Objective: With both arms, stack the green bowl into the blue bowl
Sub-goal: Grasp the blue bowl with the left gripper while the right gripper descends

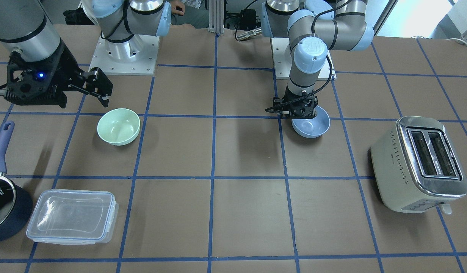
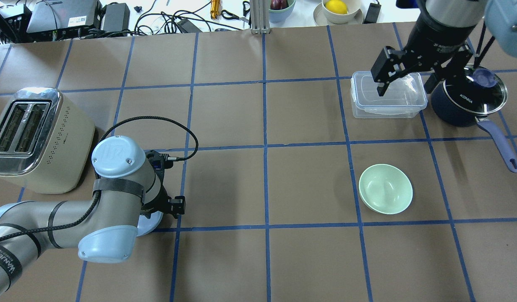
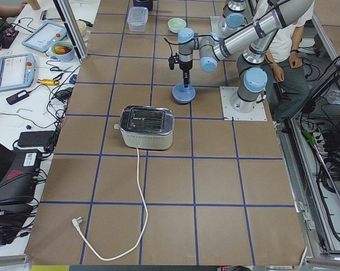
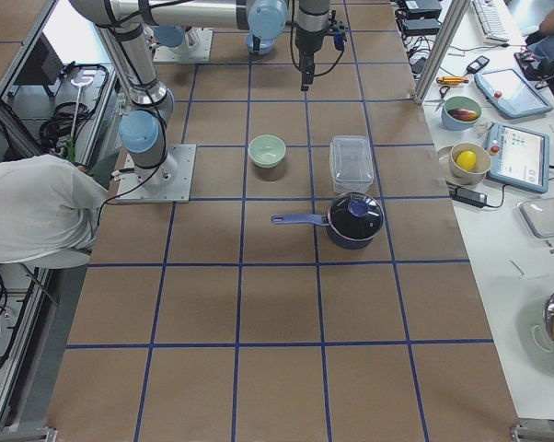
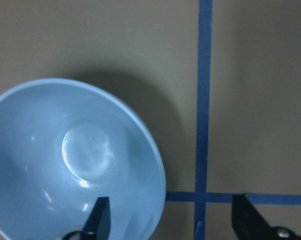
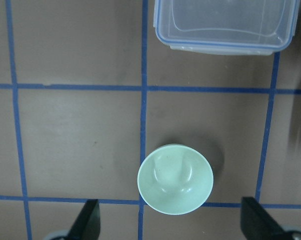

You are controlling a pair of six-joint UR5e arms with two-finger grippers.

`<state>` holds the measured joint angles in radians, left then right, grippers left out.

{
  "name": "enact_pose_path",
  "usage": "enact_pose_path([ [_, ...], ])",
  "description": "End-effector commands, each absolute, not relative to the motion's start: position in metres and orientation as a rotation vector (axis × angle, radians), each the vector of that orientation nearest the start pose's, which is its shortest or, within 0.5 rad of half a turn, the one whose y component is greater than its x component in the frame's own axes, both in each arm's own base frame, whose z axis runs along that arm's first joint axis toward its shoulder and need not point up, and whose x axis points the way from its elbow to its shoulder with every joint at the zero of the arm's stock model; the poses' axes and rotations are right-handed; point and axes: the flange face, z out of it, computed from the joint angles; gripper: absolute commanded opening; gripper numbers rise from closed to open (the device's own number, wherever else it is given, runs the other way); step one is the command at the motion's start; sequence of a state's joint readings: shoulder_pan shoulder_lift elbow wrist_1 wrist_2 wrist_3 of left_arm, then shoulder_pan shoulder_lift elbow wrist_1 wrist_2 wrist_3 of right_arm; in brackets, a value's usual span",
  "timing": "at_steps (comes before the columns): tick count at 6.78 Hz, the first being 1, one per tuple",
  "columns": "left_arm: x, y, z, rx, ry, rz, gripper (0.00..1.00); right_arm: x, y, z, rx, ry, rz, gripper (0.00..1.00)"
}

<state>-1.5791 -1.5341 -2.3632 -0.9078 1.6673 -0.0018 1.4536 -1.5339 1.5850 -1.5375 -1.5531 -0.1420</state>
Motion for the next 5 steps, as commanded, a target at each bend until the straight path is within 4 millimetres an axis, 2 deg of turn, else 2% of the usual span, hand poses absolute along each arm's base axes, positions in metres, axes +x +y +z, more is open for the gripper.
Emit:
enact_pose_path([
  [1, -0.128, -0.361, 0.201, 0.034, 3.036, 0.16, 0.0, 0.027, -0.5, 0.399, 0.055, 3.09, 0.246, 1.0],
  [2, -0.124, -0.365, 0.21, 0.099, 2.994, 0.105, 0.0, 0.016, -0.496, 0.372, 0.018, 3.097, 0.212, 1.0],
  [3, -0.128, -0.377, 0.233, 0.112, 2.992, -0.028, 0.0, 0.015, -0.488, 0.352, 0.031, 3.108, 0.161, 1.0],
  [4, -0.138, -0.395, 0.256, 0.101, 3.002, -0.114, 0.0, 0.018, -0.472, 0.333, 0.029, 3.113, 0.126, 1.0],
  [5, -0.193, -0.402, 0.279, 0.061, 3.086, -0.182, 0.0, 0.02, -0.459, 0.304, 0.024, 3.127, 0.05, 1.0],
])
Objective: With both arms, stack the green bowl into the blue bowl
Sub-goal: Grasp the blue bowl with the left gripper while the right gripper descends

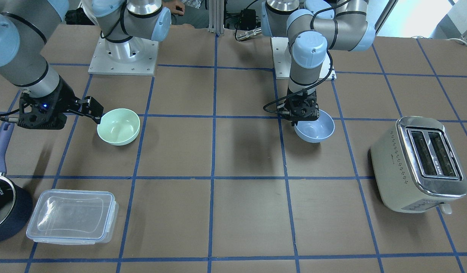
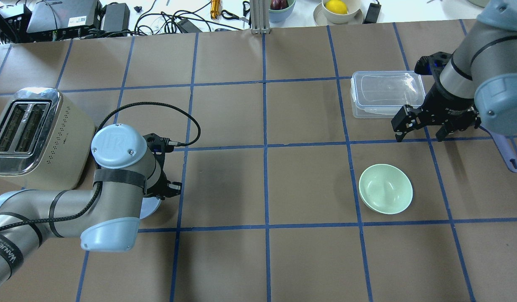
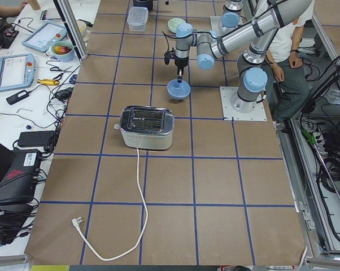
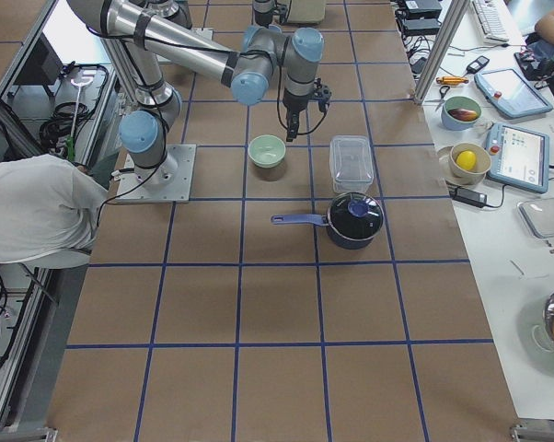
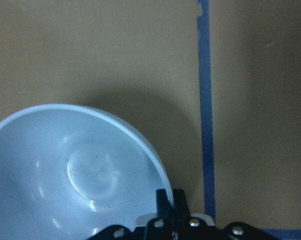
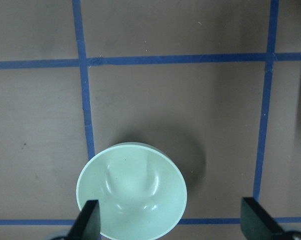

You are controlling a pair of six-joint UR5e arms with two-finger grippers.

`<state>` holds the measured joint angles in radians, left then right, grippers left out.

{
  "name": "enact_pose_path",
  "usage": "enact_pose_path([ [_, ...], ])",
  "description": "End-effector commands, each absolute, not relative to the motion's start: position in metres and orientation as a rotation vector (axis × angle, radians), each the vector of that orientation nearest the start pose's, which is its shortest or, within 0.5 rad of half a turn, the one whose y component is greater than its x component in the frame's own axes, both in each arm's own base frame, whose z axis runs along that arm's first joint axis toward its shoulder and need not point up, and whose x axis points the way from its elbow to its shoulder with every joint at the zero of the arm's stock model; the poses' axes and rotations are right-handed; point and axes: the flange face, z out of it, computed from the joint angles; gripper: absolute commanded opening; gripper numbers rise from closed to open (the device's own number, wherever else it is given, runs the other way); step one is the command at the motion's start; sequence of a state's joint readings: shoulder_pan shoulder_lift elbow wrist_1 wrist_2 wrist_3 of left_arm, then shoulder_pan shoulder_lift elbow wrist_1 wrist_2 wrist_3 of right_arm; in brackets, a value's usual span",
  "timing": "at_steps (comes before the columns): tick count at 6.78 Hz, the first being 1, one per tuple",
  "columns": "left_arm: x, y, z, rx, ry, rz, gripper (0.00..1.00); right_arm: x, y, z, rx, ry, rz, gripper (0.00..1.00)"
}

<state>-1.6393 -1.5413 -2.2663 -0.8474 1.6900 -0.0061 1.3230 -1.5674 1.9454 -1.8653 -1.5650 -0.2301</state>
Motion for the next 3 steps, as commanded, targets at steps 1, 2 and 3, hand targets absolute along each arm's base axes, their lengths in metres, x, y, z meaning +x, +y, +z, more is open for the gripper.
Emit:
enact_pose_path([
  [1, -0.256, -0.413, 0.301, 0.009, 3.145, -0.252, 0.0, 0.021, -0.442, 0.27, 0.029, 3.141, -0.027, 1.0],
  [2, -0.283, -0.443, 0.316, -0.039, 3.181, -0.24, 0.0, 0.016, -0.424, 0.244, 0.026, 3.141, -0.04, 1.0],
  [3, -0.303, -0.481, 0.316, -0.067, 3.254, -0.228, 0.0, 0.003, -0.409, 0.224, 0.041, 3.133, -0.03, 0.99],
])
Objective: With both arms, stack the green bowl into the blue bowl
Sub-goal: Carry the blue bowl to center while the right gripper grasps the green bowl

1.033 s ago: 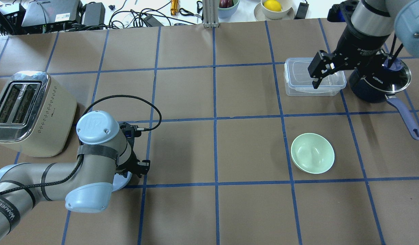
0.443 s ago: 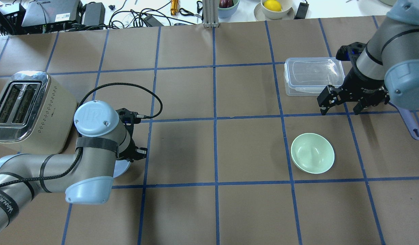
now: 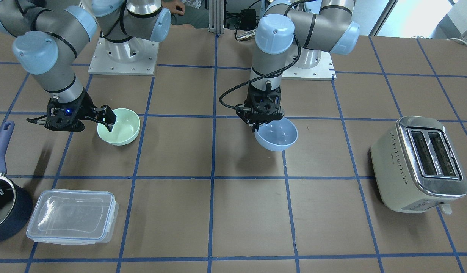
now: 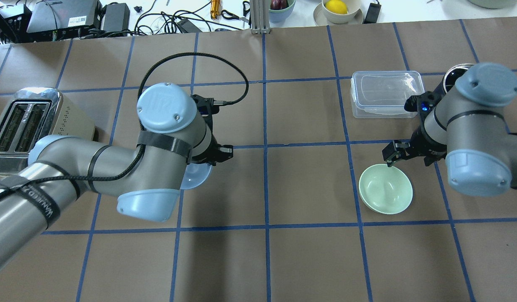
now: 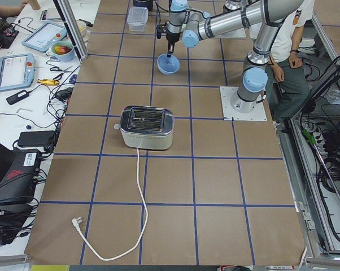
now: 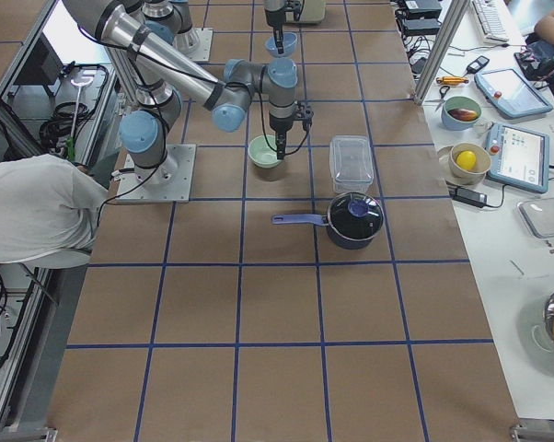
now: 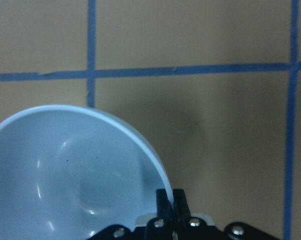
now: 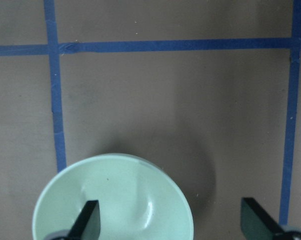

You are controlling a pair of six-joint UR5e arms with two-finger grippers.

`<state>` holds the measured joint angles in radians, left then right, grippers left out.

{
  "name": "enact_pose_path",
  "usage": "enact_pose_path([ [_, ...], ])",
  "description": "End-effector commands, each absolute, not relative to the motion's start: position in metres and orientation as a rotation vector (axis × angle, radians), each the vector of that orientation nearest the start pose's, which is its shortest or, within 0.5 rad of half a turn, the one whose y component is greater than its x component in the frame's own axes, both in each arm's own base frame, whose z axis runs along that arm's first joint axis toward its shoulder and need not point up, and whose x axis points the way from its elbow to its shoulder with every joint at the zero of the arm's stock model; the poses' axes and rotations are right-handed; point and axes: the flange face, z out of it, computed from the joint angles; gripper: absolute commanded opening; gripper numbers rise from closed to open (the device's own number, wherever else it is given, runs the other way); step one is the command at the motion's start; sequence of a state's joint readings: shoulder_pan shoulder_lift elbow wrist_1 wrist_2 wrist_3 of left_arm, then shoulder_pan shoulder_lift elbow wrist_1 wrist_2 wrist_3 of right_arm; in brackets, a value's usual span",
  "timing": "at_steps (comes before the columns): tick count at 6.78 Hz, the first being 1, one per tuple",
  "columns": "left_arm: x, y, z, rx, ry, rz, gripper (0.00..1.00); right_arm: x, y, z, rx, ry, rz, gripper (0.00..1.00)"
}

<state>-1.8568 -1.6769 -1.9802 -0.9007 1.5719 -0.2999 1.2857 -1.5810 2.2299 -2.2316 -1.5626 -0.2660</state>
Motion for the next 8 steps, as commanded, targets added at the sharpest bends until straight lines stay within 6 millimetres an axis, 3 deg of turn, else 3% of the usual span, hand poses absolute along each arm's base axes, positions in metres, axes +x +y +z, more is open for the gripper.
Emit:
enact_pose_path([
  [1, -0.32, -0.52, 0.304, -0.086, 3.264, -0.236, 0.0, -0.005, -0.395, 0.207, 0.081, 3.127, -0.035, 0.85],
  [2, -0.344, -0.537, 0.291, -0.055, 3.264, -0.227, 0.0, -0.008, -0.393, 0.205, 0.094, 3.144, -0.058, 0.39],
  [3, -0.36, -0.544, 0.268, -0.07, 3.25, -0.191, 0.0, -0.008, -0.393, 0.205, 0.094, 3.142, -0.055, 0.06],
  [4, -0.376, -0.549, 0.256, -0.054, 3.259, -0.222, 0.0, -0.008, -0.393, 0.206, 0.094, 3.143, -0.057, 0.0],
  [6, -0.396, -0.543, 0.232, -0.094, 3.259, -0.191, 0.0, -0.008, -0.395, 0.207, 0.1, 3.132, -0.068, 0.0],
  [7, -0.396, -0.543, 0.233, -0.043, 3.258, -0.199, 0.81, -0.008, -0.397, 0.209, 0.105, 3.132, -0.08, 0.0],
  [8, -0.393, -0.551, 0.249, 0.024, 3.265, -0.273, 0.97, -0.012, -0.405, 0.221, 0.107, 3.142, -0.122, 0.0],
])
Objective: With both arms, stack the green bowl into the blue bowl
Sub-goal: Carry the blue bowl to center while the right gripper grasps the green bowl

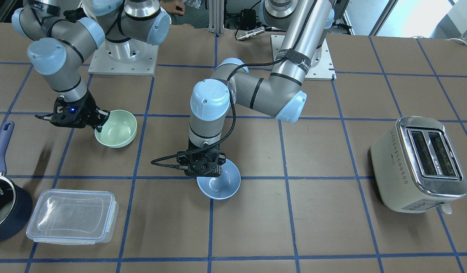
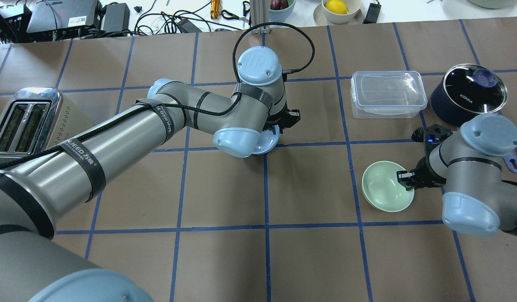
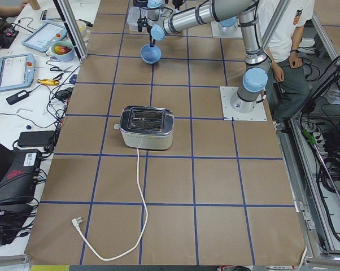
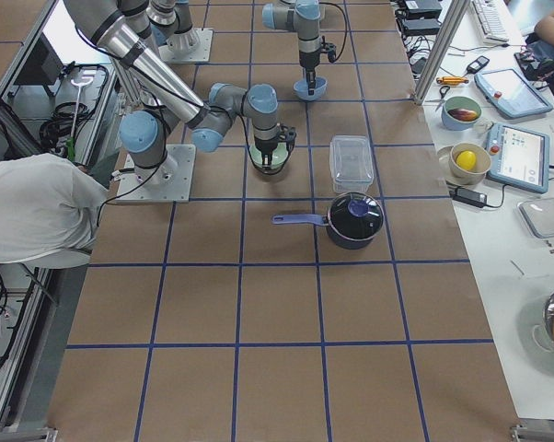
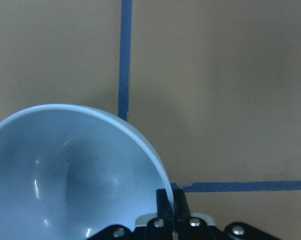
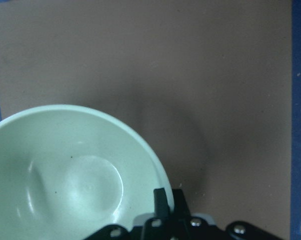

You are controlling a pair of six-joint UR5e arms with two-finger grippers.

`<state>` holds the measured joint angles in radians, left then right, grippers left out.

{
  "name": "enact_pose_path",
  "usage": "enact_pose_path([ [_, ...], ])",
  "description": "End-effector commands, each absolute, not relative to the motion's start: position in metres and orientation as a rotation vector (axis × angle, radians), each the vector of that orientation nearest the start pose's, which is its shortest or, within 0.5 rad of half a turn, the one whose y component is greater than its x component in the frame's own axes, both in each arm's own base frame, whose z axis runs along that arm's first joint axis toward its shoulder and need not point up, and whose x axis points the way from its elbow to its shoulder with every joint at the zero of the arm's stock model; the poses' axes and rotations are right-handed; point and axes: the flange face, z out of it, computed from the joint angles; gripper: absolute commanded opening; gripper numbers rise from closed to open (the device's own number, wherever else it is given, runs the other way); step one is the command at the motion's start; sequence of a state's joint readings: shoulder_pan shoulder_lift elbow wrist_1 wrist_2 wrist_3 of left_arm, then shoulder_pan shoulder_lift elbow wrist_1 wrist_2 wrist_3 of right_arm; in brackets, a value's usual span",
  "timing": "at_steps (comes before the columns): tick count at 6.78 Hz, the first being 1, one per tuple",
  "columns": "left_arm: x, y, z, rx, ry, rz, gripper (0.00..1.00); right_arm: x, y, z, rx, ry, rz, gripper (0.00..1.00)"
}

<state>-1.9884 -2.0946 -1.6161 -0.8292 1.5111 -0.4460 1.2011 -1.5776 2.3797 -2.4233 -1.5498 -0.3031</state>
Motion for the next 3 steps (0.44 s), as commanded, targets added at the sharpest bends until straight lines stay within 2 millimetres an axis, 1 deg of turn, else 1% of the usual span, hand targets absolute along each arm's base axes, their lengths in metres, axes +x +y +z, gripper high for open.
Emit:
enact_pose_path([
  [1, -0.386, -0.564, 0.299, -0.001, 3.271, -0.34, 1.0, -0.016, -0.426, 0.245, 0.107, 3.13, -0.104, 0.0],
  [2, -0.324, -0.595, 0.347, -0.089, 3.229, -0.297, 1.0, -0.014, -0.449, 0.276, 0.139, 3.08, -0.044, 0.0],
  [3, -0.279, -0.611, 0.387, -0.069, 3.219, -0.334, 1.0, -0.002, -0.468, 0.305, 0.21, 2.993, -0.039, 0.0],
])
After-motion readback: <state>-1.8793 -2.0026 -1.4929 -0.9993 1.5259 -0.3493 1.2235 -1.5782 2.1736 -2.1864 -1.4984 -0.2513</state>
